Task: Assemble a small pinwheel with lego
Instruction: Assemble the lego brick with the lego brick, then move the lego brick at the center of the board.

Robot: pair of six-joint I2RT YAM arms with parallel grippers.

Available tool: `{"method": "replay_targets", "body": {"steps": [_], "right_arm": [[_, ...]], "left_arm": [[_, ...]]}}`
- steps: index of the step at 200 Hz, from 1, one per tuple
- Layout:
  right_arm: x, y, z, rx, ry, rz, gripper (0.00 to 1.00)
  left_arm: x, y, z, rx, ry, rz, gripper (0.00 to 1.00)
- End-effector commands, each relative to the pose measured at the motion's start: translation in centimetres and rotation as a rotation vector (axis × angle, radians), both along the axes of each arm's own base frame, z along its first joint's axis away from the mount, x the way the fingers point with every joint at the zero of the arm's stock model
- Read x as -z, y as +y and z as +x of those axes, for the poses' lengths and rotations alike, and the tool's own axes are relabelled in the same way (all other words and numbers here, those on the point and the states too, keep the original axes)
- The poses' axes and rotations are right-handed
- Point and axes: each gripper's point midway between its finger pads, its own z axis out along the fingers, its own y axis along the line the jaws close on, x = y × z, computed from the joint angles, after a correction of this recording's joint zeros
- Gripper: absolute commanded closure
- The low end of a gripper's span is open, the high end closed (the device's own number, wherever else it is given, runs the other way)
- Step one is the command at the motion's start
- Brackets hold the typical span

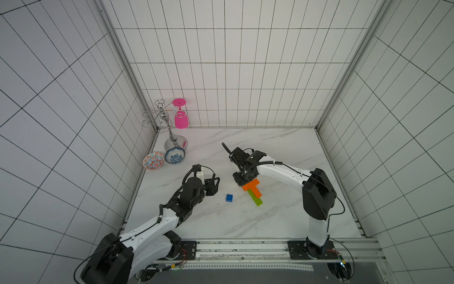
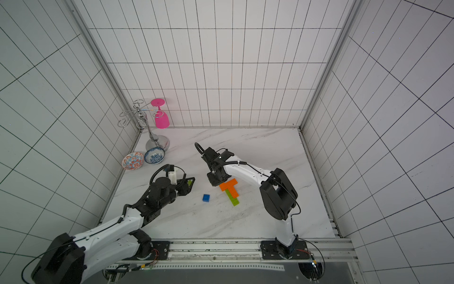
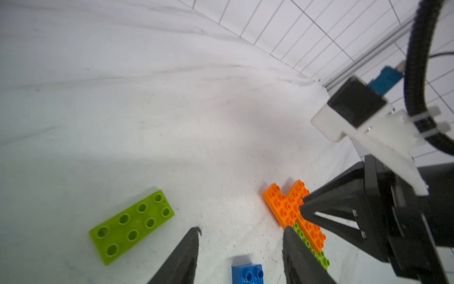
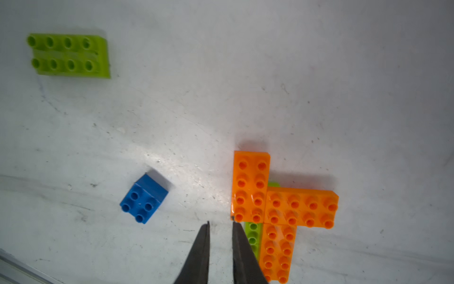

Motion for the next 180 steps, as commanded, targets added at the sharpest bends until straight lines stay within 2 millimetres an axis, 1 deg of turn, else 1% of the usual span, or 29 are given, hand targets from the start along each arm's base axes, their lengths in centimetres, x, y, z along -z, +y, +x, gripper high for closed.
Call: {"method": "replay_targets", "body": {"steps": [1, 10, 11, 22, 35, 42, 48, 70, 86, 106, 122, 151, 180], "right_arm": [[-1.7, 4.7, 0.6, -0.104, -0.031, 0.079, 0.81], [-2.2, 5.9, 1.1, -0.104, -0.041, 0.098, 0.81], [-1.9, 6.0, 1.1, -0.104, -0.038, 0.095, 0.81], [-2.2, 7.4, 1.7, -0.099, -0.038, 0.117, 0.81], [-1.9, 8.9, 2.5, -0.085, -0.027, 0.127, 0.81], [-1.9, 9.7, 2.9, -0.086, -0.025, 0.134, 0.81], [-1.5, 10.3, 3.1, -0.087, -0.020, 0.133, 0.81], [-0.7, 11.9, 4.4, -0.086, -0.027, 0.123, 0.81], [0.2, 12.7, 5.0, -0.084, -0.021, 0.115, 0.81], [1.1, 13.8, 5.2, -0.097, -0.007, 0.124, 0.81], [1.6, 14.4, 5.2, -0.106, -0.006, 0.126, 0.80], [2.7, 14.8, 5.0, -0.117, 0.015, 0.117, 0.79], [3.6, 14.6, 4.6, -0.125, 0.019, 0.087, 0.79]], "left_arm": [[2.4, 4.3, -0.5, -0.155, 0.081, 0.005, 0.45], [2.8, 6.1, -0.5, -0.215, 0.089, -0.010, 0.46], [2.8, 6.3, -0.5, -0.220, 0.091, -0.012, 0.46], [3.4, 8.1, -0.5, -0.270, 0.116, -0.030, 0.46], [4.2, 9.6, -0.5, -0.301, 0.152, -0.053, 0.46], [4.6, 10.1, -0.5, -0.306, 0.170, -0.070, 0.46], [4.9, 10.3, -0.4, -0.305, 0.183, -0.087, 0.46], [5.7, 10.1, -0.2, -0.276, 0.216, -0.126, 0.47], [6.1, 9.5, 0.1, -0.242, 0.231, -0.142, 0.47], [6.4, 8.7, 0.5, -0.200, 0.259, -0.169, 0.48], [7.1, 8.3, 0.6, -0.181, 0.295, -0.177, 0.48], [8.1, 8.0, 0.9, -0.165, 0.326, -0.204, 0.50], [8.2, 8.0, 1.0, -0.165, 0.323, -0.206, 0.50]]}}
